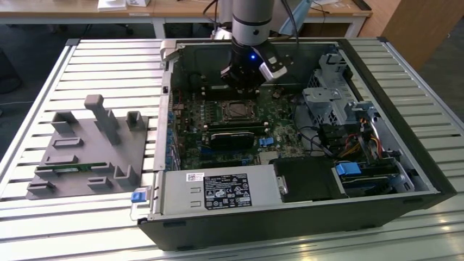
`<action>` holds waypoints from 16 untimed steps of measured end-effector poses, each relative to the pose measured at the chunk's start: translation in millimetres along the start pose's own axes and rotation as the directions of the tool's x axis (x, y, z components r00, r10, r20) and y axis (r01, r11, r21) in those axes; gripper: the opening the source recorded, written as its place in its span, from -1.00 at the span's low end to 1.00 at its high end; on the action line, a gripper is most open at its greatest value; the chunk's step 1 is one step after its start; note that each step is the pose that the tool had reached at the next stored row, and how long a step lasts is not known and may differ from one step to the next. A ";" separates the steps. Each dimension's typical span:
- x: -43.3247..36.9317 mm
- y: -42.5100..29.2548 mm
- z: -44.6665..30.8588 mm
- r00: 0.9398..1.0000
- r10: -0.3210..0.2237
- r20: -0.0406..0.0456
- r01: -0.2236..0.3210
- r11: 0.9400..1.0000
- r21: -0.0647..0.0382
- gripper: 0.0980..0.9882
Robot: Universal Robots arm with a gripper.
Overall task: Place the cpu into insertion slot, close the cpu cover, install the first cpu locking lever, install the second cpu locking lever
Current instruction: 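Install the second cpu locking lever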
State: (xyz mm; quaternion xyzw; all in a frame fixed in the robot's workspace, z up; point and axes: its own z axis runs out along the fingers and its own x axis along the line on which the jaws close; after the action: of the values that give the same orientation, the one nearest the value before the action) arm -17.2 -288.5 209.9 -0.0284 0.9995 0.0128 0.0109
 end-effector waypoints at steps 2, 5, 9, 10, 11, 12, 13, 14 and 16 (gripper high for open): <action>0.1 -2.4 -0.1 1.000 0.000 0.000 0.000 1.000 0.000 -0.95; 0.2 -2.9 -0.1 1.000 0.000 0.000 0.000 1.000 0.000 -0.95; 0.2 -3.7 -0.1 1.000 0.000 0.000 0.000 1.000 0.000 -0.95; 0.2 -4.0 -0.2 1.000 0.000 0.000 0.000 1.000 0.000 -0.95; 0.2 -4.3 -0.1 1.000 0.000 0.000 0.000 1.000 0.000 -0.95; 0.3 -4.6 -0.2 1.000 0.000 0.000 0.000 1.000 0.000 -0.95; 0.3 -5.2 -0.2 1.000 0.000 0.000 0.000 1.000 0.000 -0.95; 0.3 -5.9 -0.2 1.000 0.000 0.000 0.000 1.000 0.000 -0.95; 0.4 -7.5 -0.2 1.000 0.001 0.000 -0.001 1.000 0.000 -0.95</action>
State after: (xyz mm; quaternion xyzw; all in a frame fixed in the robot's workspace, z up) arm -17.2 -296.1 210.0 -0.0280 0.9995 0.0128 0.0109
